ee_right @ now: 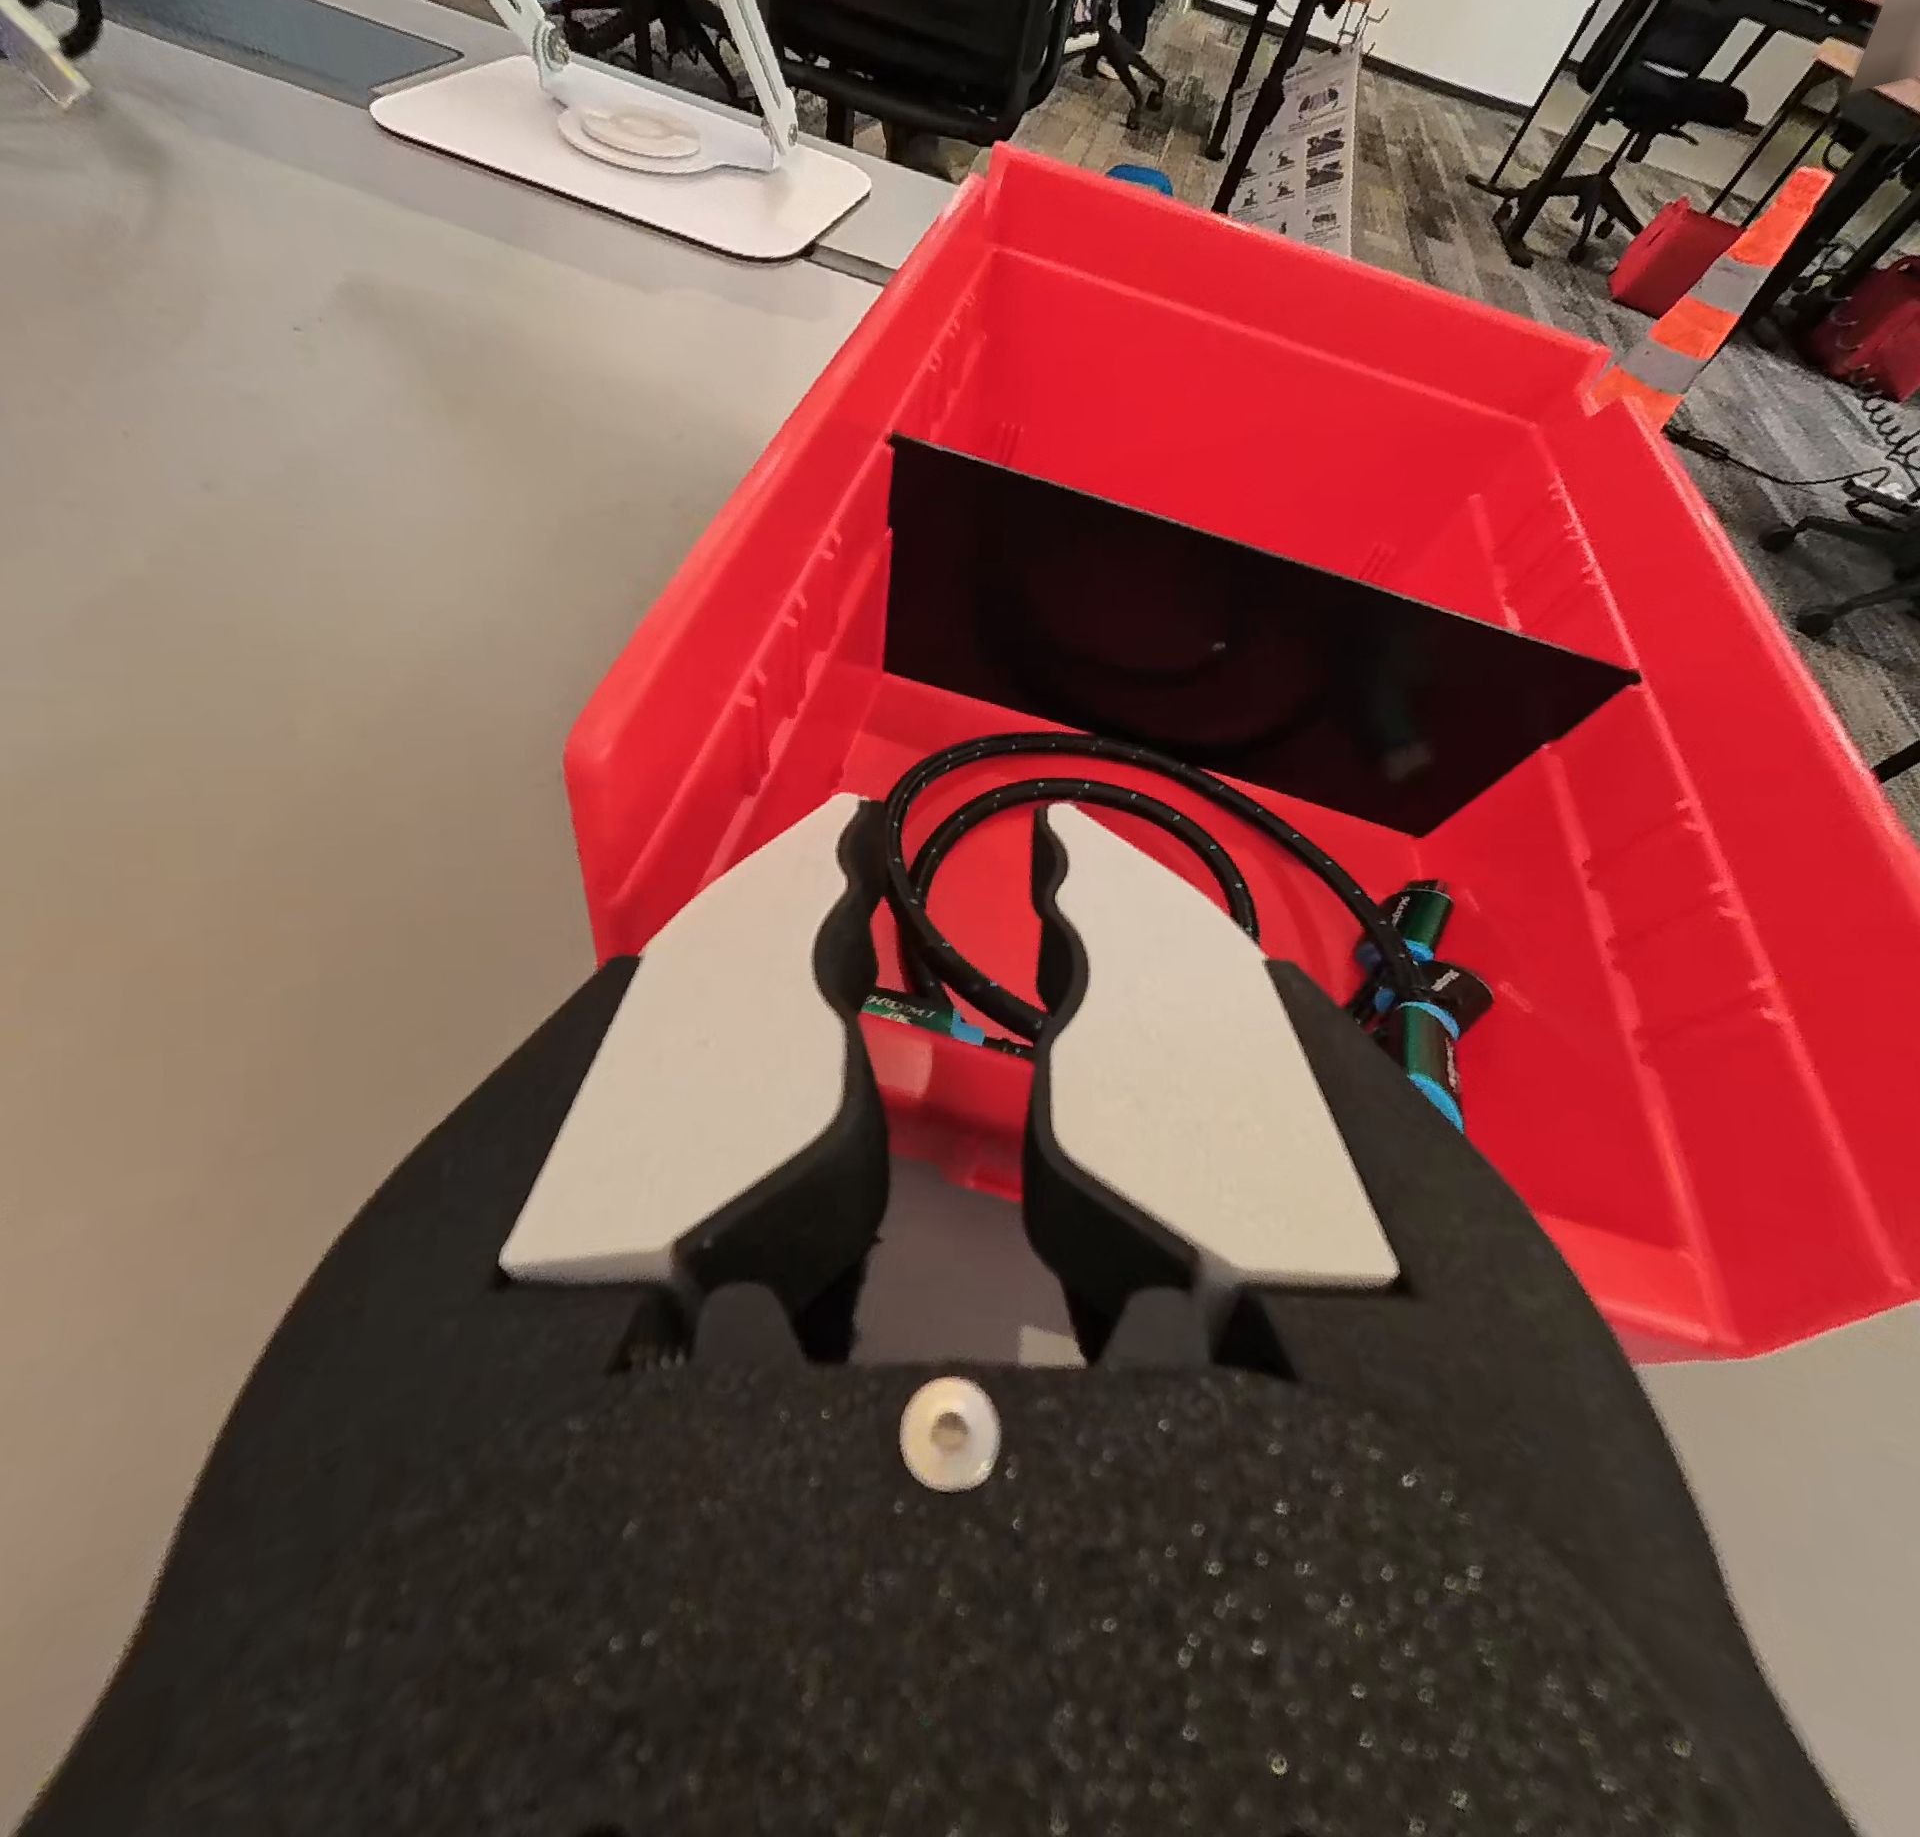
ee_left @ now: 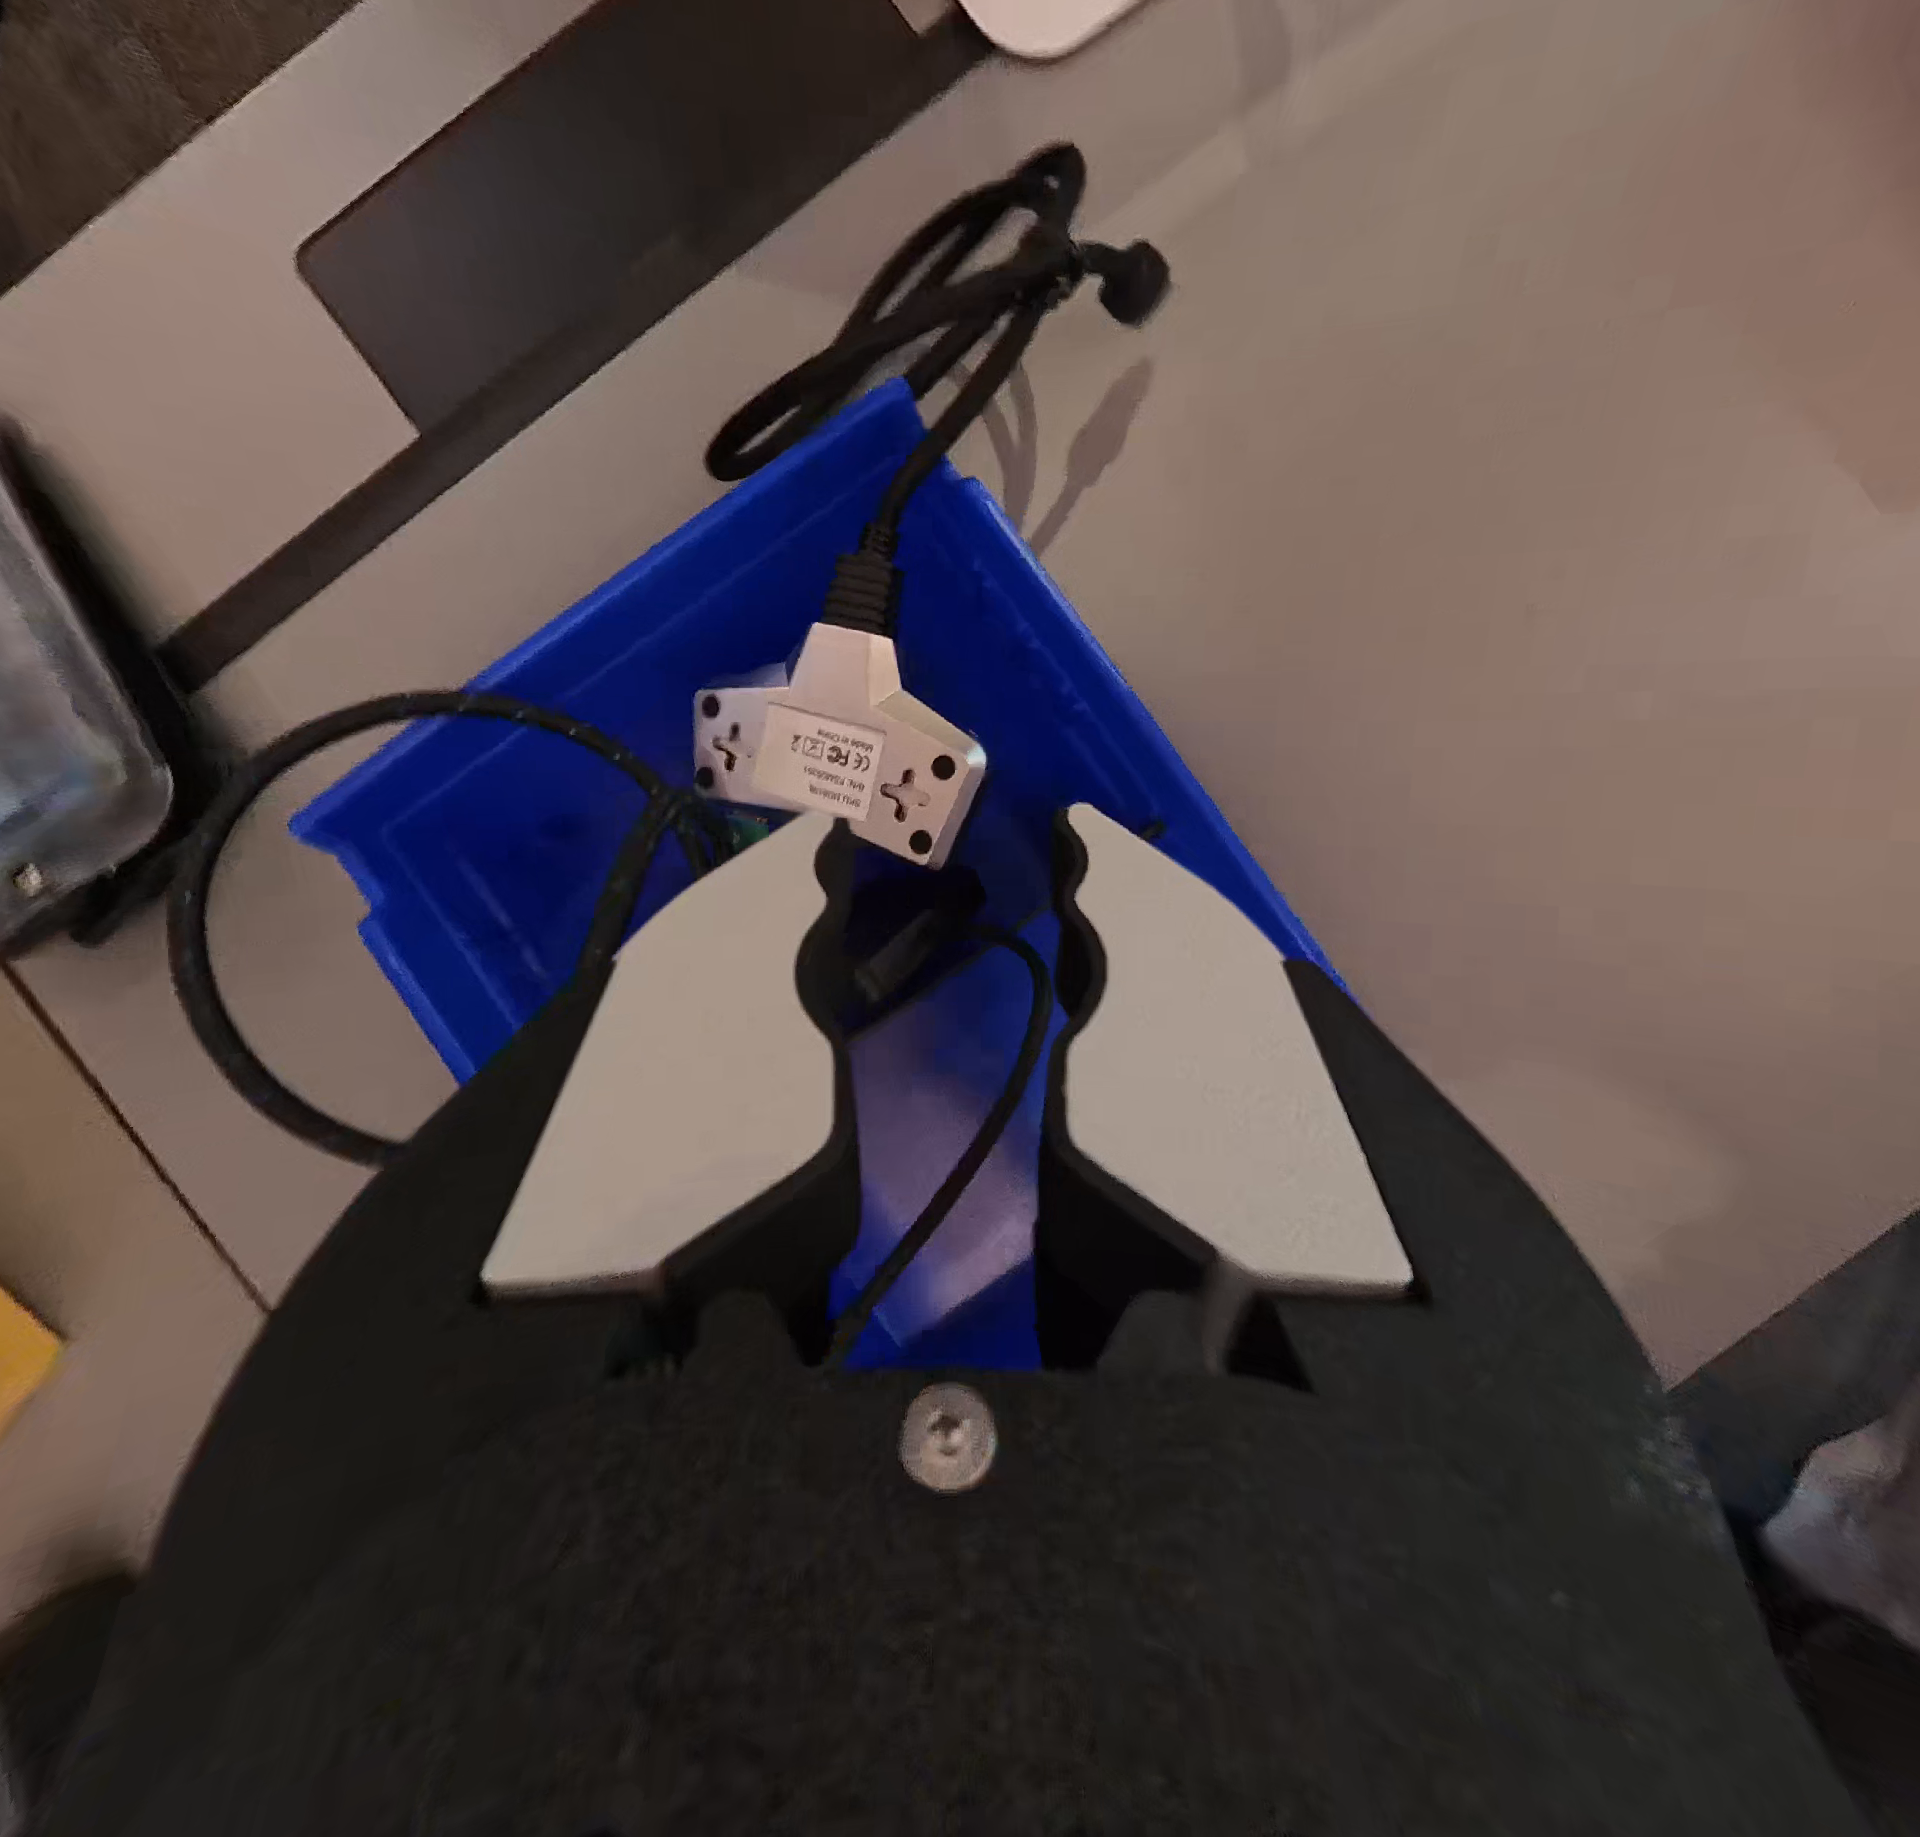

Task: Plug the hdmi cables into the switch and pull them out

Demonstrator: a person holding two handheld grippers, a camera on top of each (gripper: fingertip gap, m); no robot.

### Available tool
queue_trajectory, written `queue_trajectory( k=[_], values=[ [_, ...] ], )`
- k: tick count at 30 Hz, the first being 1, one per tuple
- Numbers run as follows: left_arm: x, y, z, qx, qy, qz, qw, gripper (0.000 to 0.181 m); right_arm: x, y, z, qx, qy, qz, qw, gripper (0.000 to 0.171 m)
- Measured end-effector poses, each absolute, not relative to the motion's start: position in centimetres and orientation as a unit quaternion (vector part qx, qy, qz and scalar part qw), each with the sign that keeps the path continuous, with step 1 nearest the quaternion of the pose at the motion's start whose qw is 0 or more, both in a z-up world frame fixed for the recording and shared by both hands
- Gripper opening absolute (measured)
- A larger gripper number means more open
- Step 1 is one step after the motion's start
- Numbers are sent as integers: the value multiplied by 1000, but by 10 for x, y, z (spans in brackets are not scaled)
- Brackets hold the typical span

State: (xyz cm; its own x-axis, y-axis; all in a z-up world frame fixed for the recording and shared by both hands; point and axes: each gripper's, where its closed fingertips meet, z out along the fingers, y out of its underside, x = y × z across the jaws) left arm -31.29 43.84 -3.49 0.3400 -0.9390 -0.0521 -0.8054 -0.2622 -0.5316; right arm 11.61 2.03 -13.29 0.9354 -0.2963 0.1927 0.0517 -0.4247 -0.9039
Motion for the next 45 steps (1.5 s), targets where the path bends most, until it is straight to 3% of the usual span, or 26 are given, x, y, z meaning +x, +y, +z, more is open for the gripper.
queue_trajectory(
  k=[3, 5, 11, 14, 19, 22, 29, 37, 41, 45],
  values=[
    [-300, 442, -64, -759, 616, -65, 200, 46, 114, 21, -132, -828, 71, -163, 532, 27],
    [-299, 451, -88, -747, 640, 12, 177, 63, 113, 22, -133, -829, 68, -166, 530, 27],
    [-294, 477, -134, -790, 570, 140, 174, 67, 111, 22, -134, -830, 65, -166, 529, 26],
    [-309, 492, -143, -782, 544, 243, 184, 51, 109, 23, -135, -833, 57, -169, 524, 26],
    [-310, 500, -127, -772, 538, 274, 197, 21, 108, 24, -137, -835, 48, -177, 518, 27],
    [-292, 505, -90, -797, 509, 191, 264, 21, 107, 25, -137, -835, 47, -175, 519, 27],
    [-265, 492, 13, -816, 438, -146, 348, 21, 108, 24, -135, -834, 48, -178, 520, 27],
    [-278, 488, 115, -746, 391, -311, 440, 21, 104, 26, -134, -832, 40, -185, 521, 26],
    [-279, 487, 150, -698, 316, -478, 428, 21, 104, 25, -130, -827, 37, -198, 525, 27],
    [-287, 504, 146, -676, 237, -565, 409, 21, 106, 22, -123, -818, 38, -212, 533, 28]
  ],
)
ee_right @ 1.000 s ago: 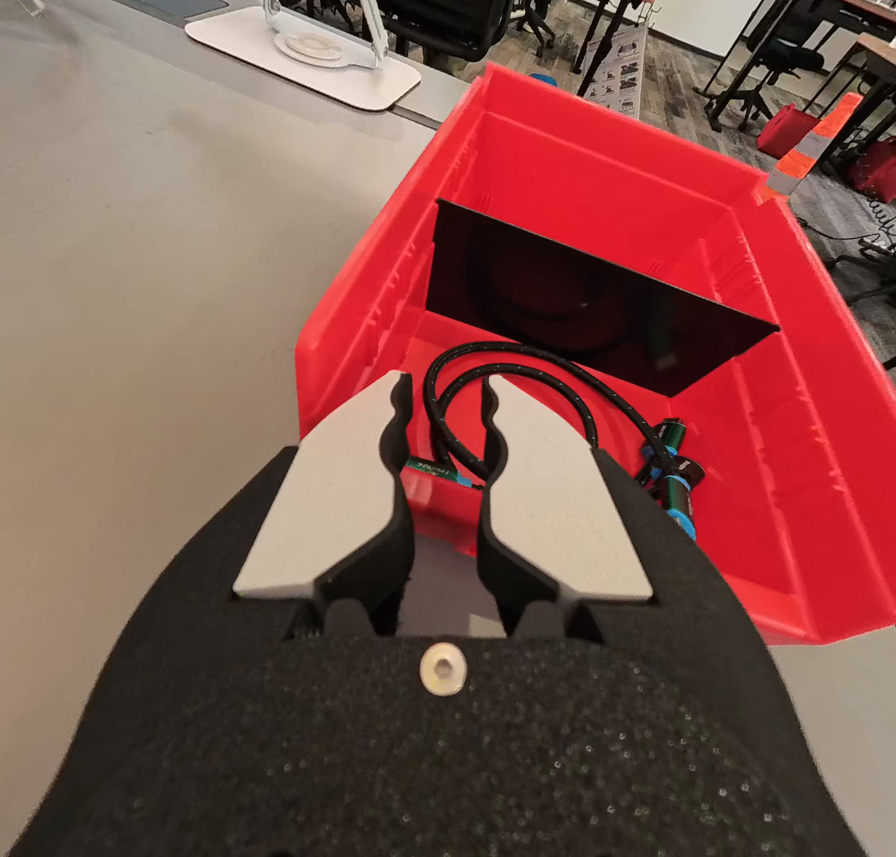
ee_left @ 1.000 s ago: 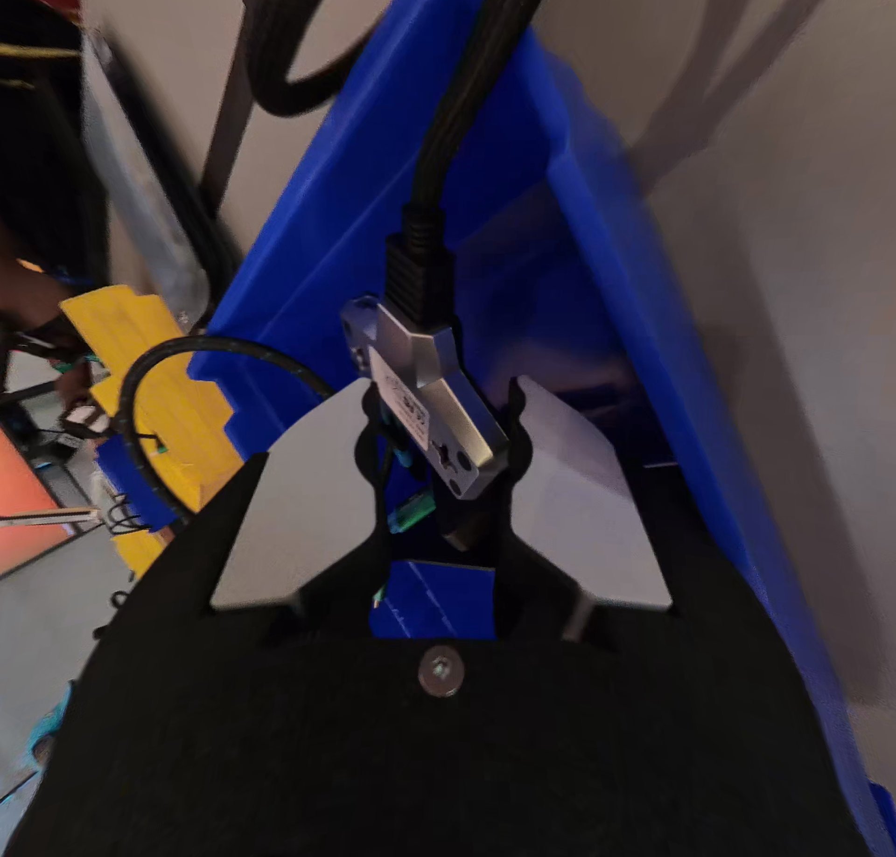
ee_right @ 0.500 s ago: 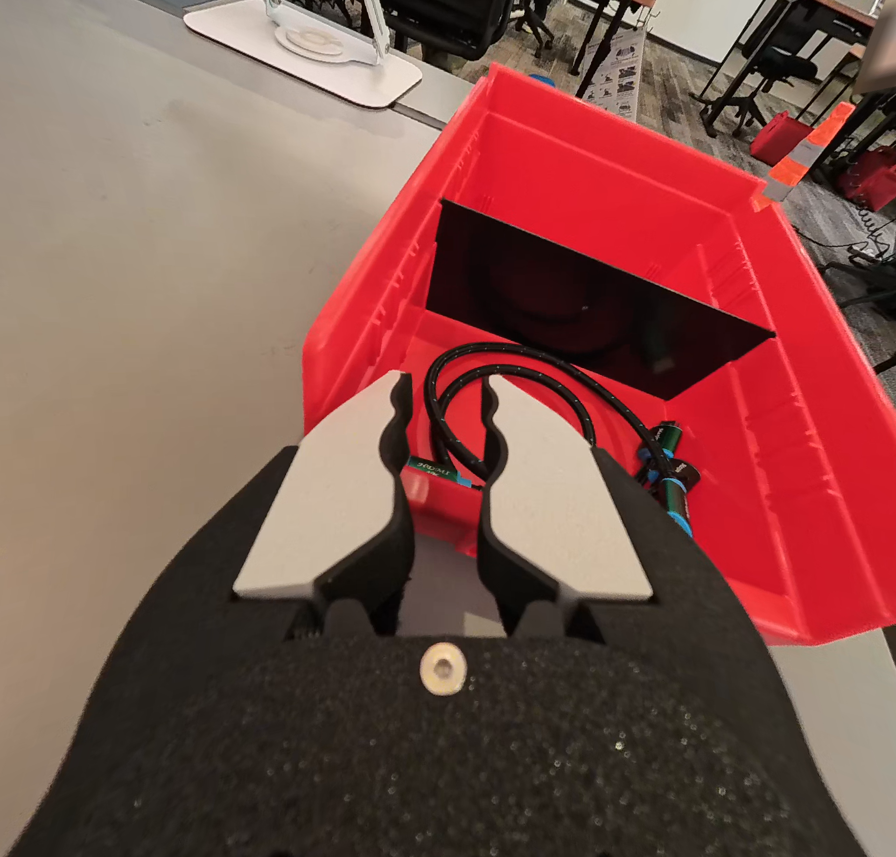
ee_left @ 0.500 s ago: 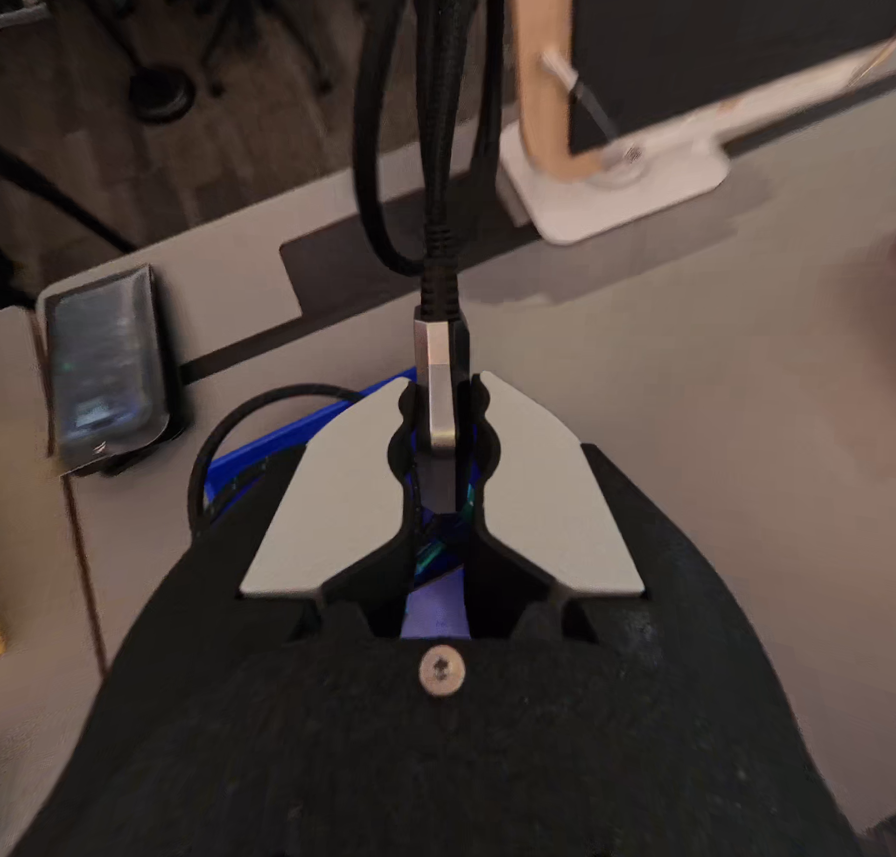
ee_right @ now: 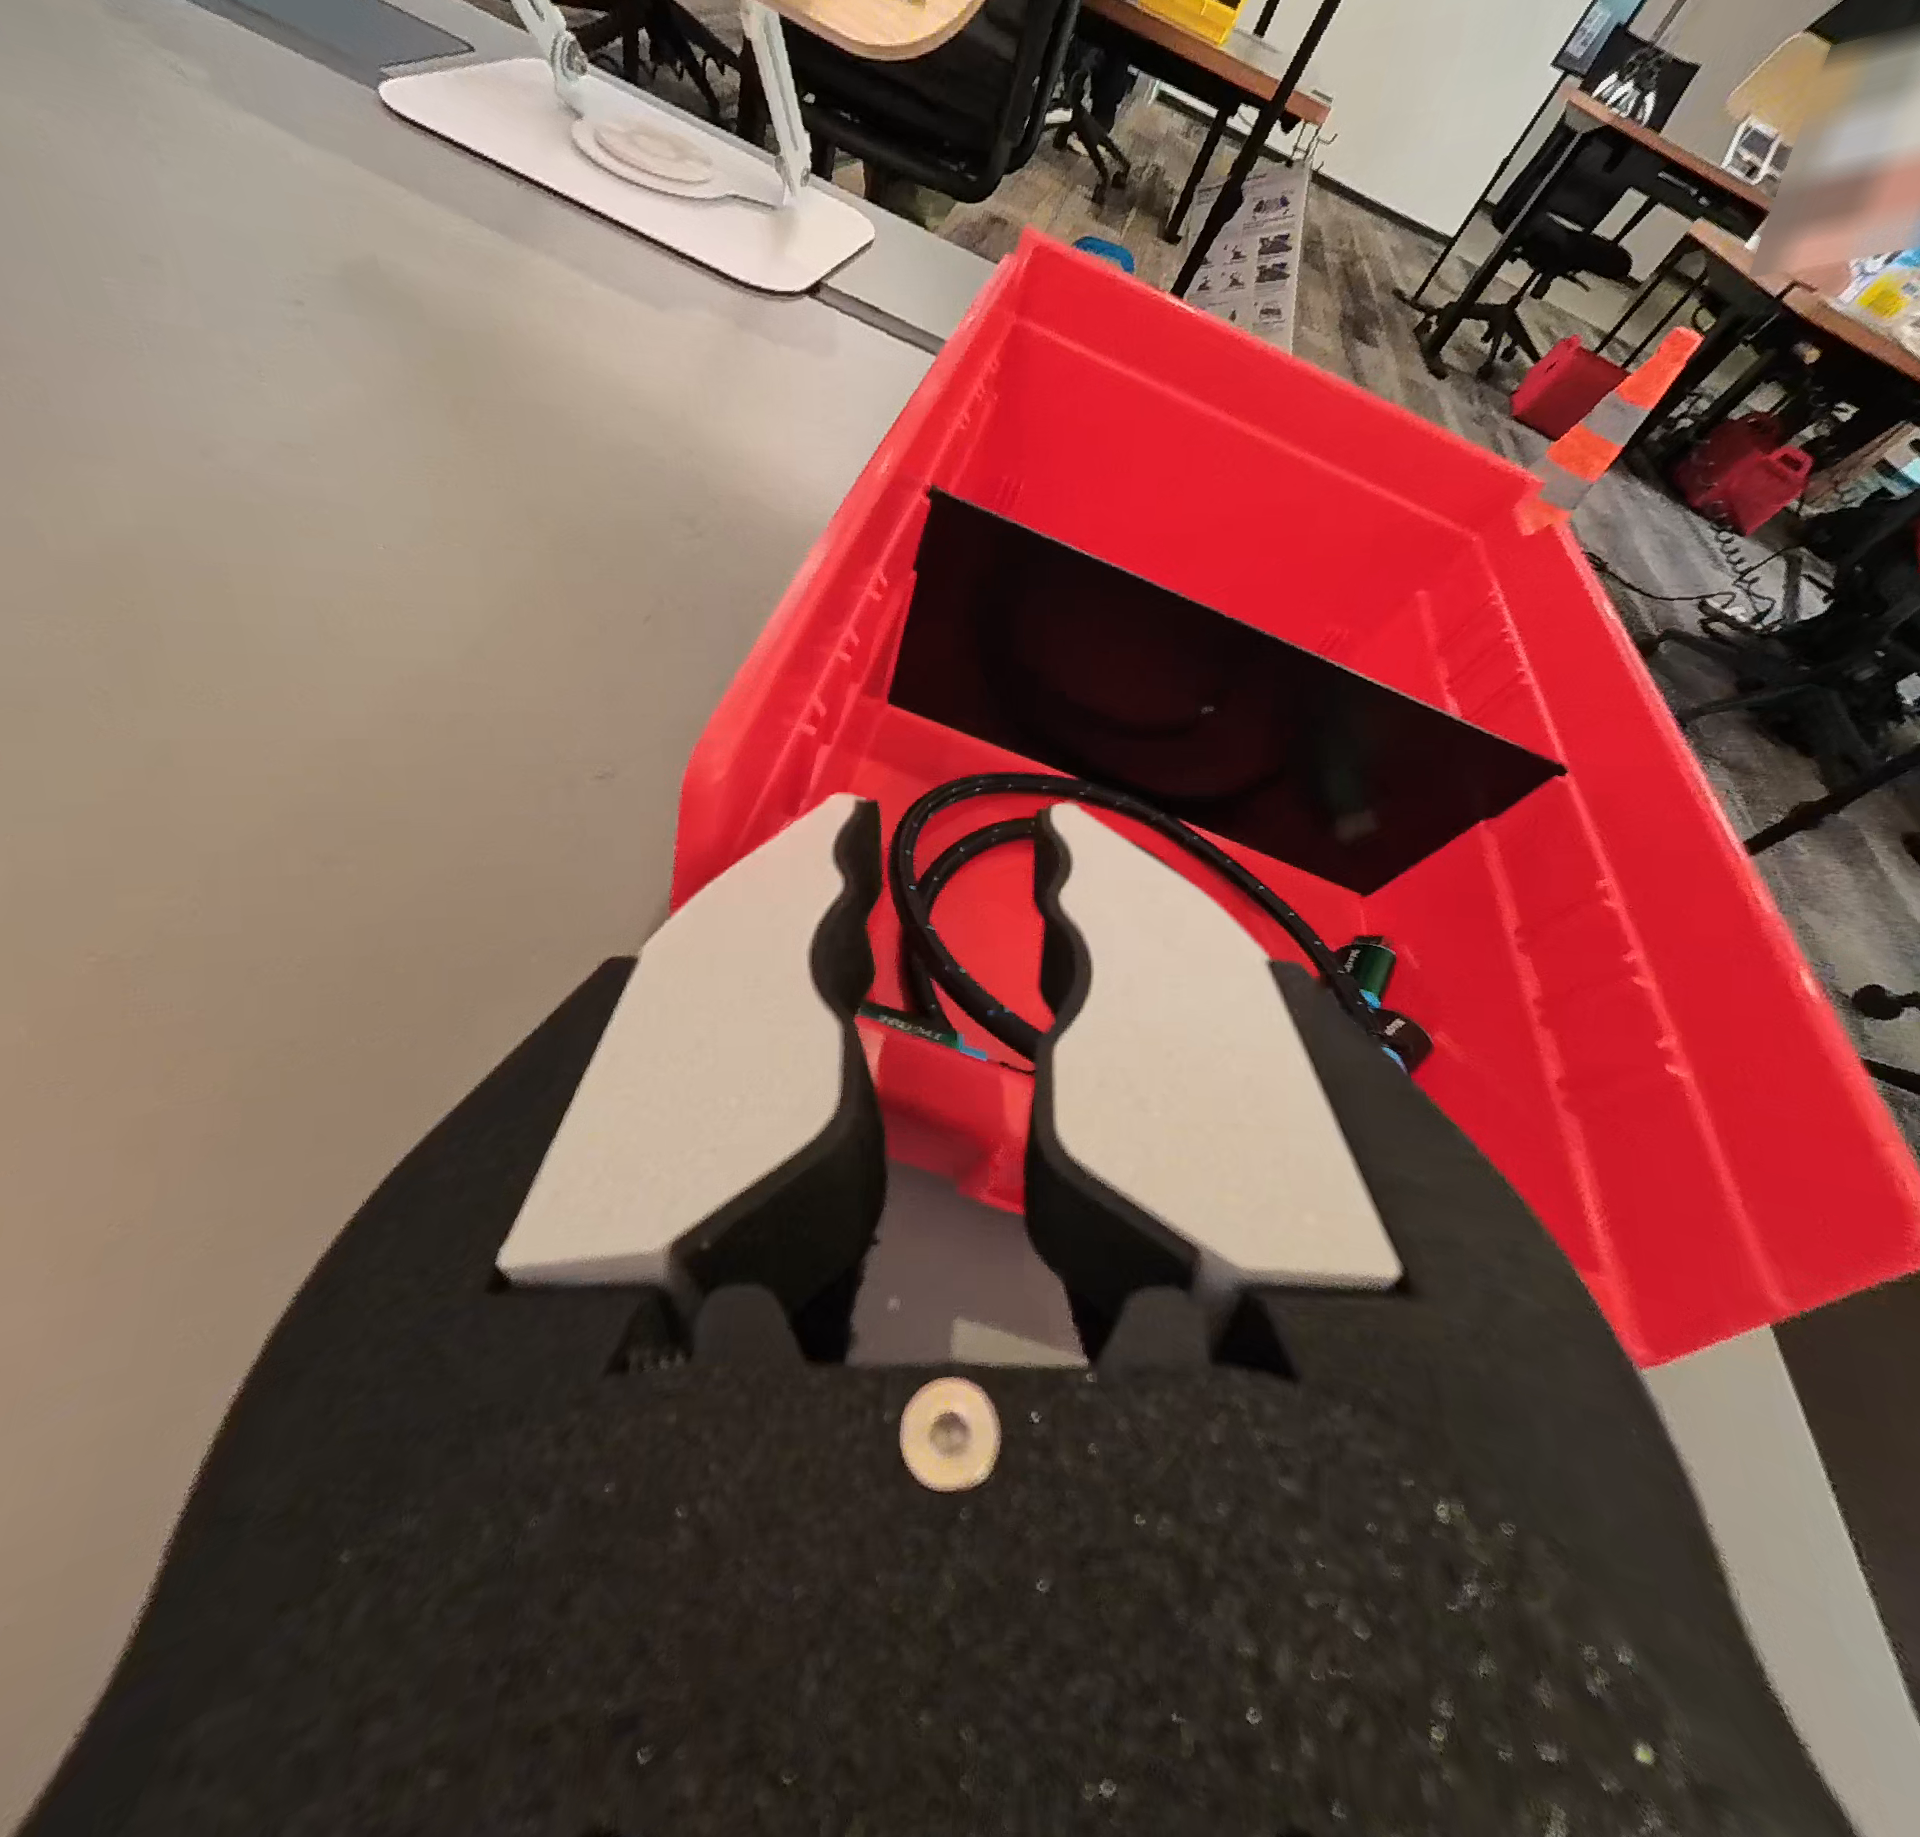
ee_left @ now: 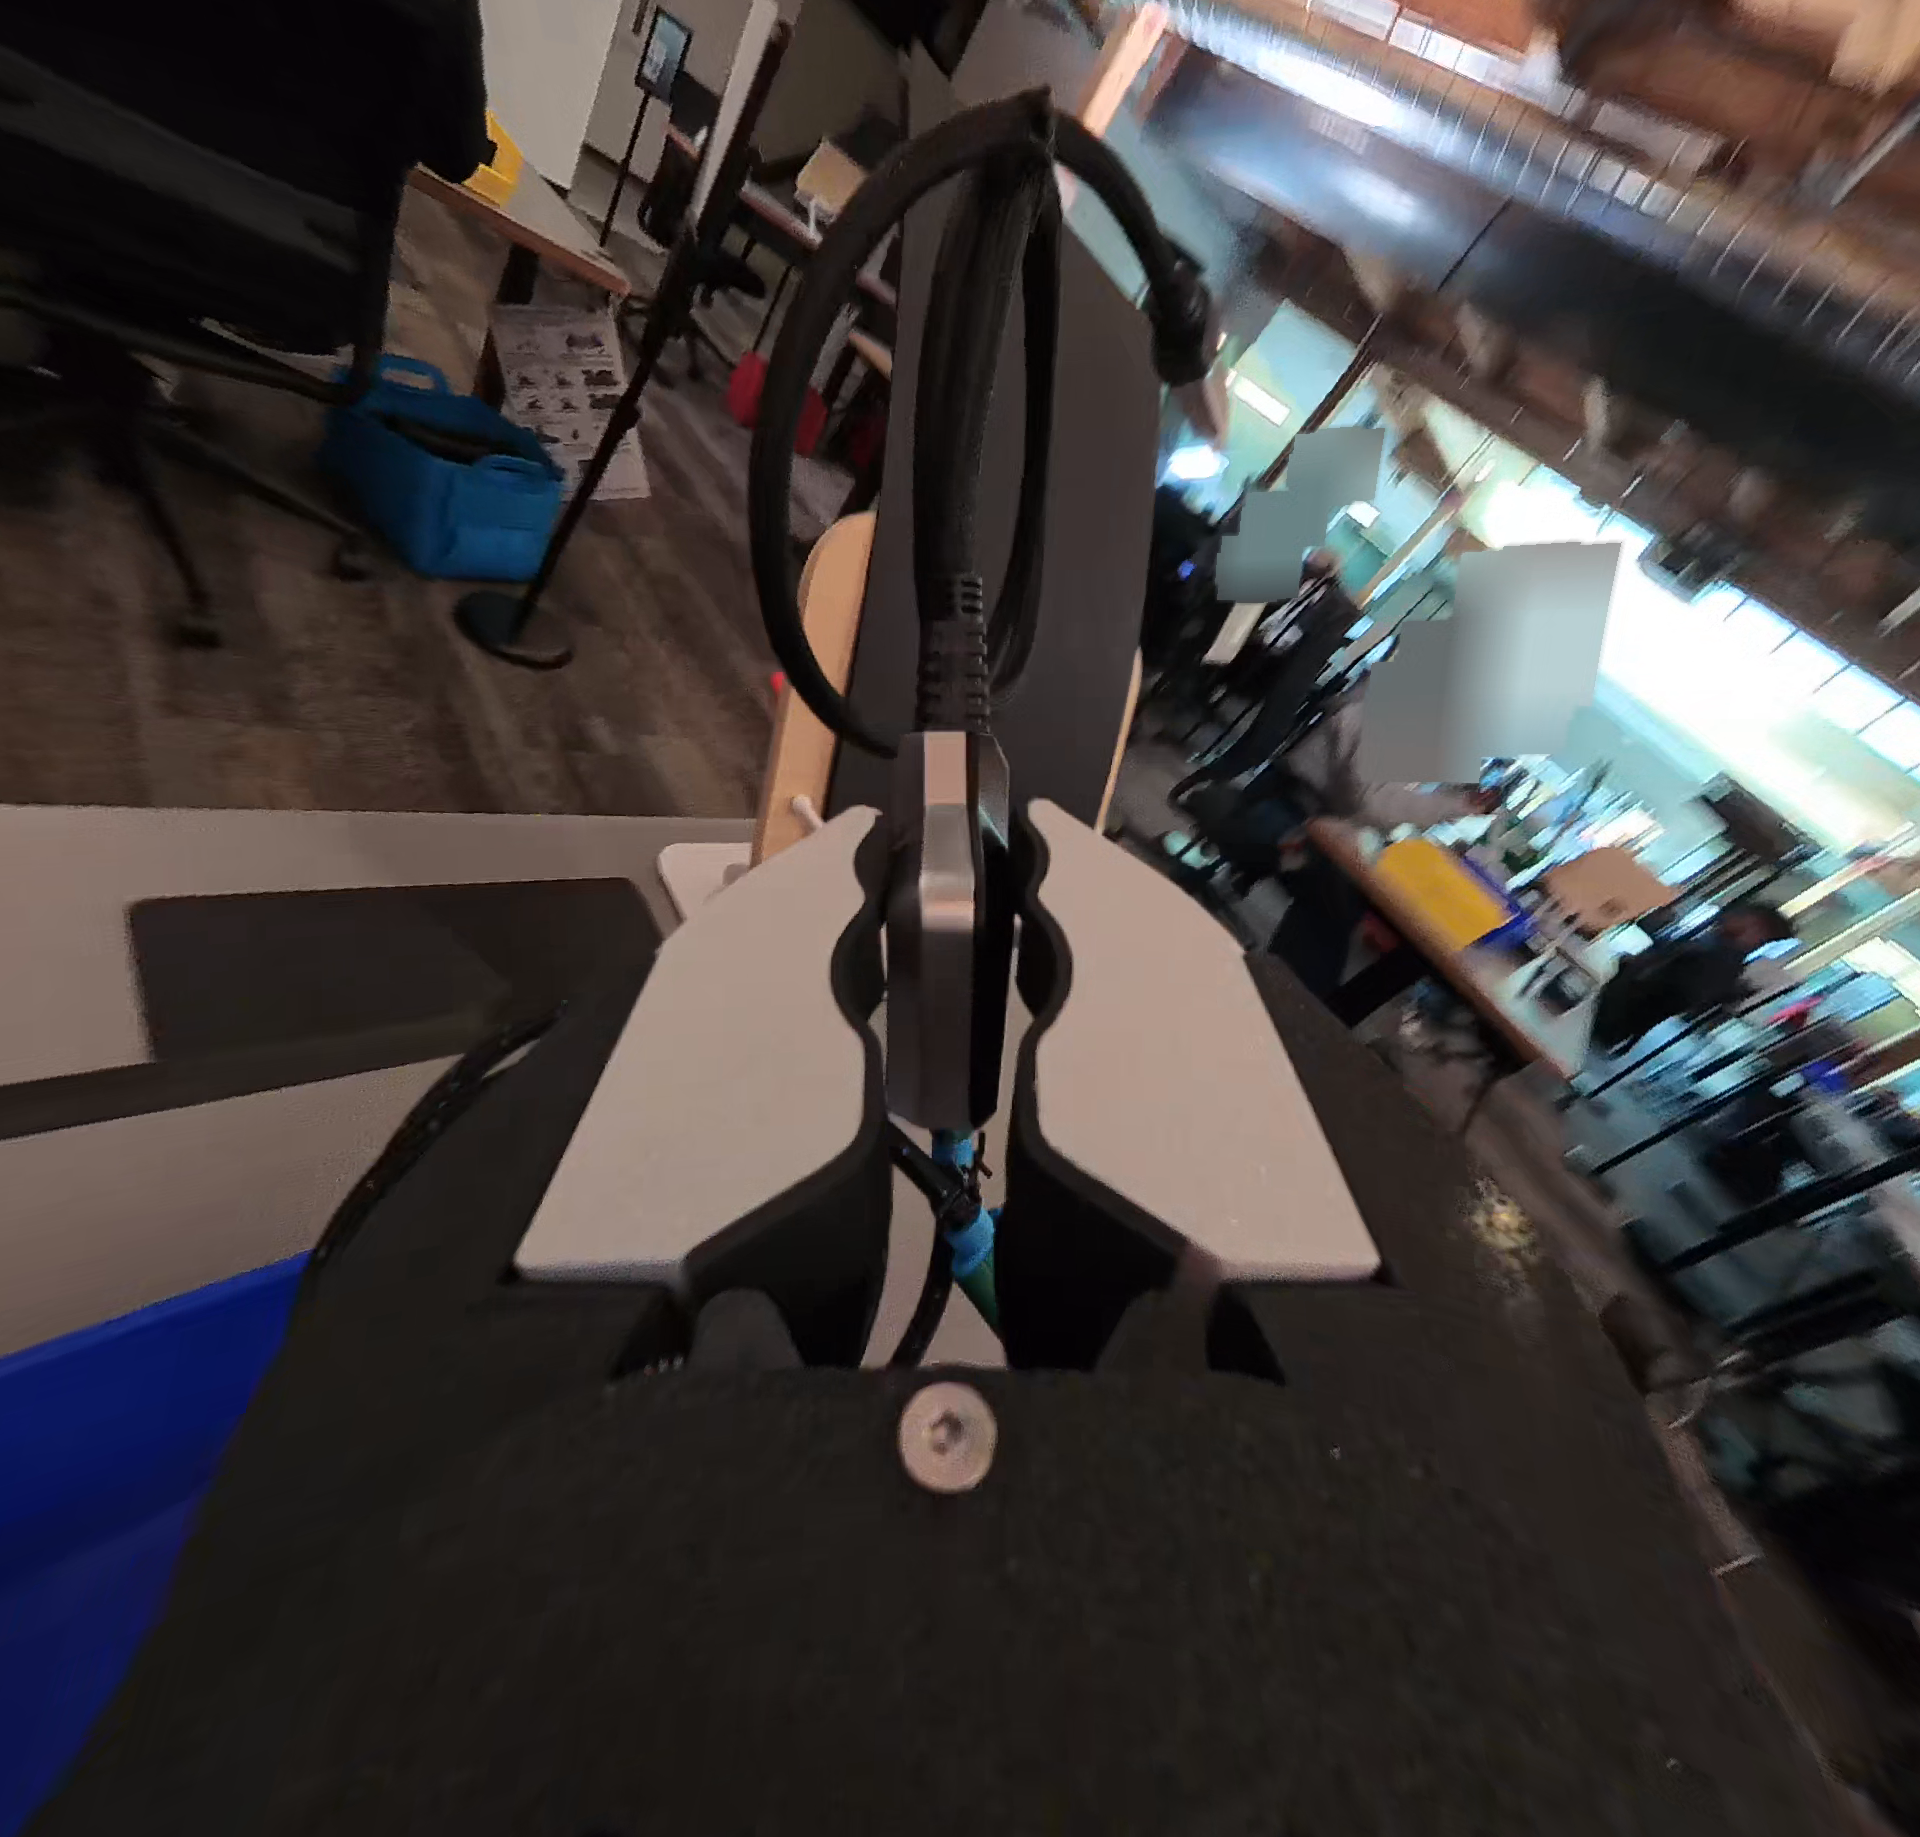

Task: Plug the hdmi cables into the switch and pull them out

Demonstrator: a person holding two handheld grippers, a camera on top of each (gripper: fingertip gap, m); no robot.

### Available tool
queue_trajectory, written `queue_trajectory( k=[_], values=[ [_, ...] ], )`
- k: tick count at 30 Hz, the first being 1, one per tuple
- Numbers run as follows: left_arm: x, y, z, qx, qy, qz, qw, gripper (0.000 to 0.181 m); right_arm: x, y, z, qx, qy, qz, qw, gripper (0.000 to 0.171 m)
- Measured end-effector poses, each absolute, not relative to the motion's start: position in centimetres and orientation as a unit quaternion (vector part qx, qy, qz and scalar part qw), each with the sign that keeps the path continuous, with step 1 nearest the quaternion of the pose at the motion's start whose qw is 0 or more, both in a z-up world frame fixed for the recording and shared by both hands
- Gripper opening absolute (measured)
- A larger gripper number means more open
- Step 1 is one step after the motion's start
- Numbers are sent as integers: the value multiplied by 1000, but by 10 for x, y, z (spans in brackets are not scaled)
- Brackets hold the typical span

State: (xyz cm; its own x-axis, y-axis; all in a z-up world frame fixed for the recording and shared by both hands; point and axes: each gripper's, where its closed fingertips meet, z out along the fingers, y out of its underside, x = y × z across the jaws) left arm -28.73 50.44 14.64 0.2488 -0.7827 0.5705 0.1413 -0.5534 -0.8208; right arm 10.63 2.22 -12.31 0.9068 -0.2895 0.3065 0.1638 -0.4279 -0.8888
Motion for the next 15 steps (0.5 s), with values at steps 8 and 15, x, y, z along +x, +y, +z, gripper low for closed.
queue_trajectory(
  k=[8, 15],
  values=[
    [-289, 550, 105, -692, 139, -625, 333, 21, 112, 17, -117, -811, 45, -234, 535, 28],
    [-290, 569, 138, -654, 150, -667, 322, 21, 111, 14, -105, -796, 46, -266, 542, 29]
  ],
)
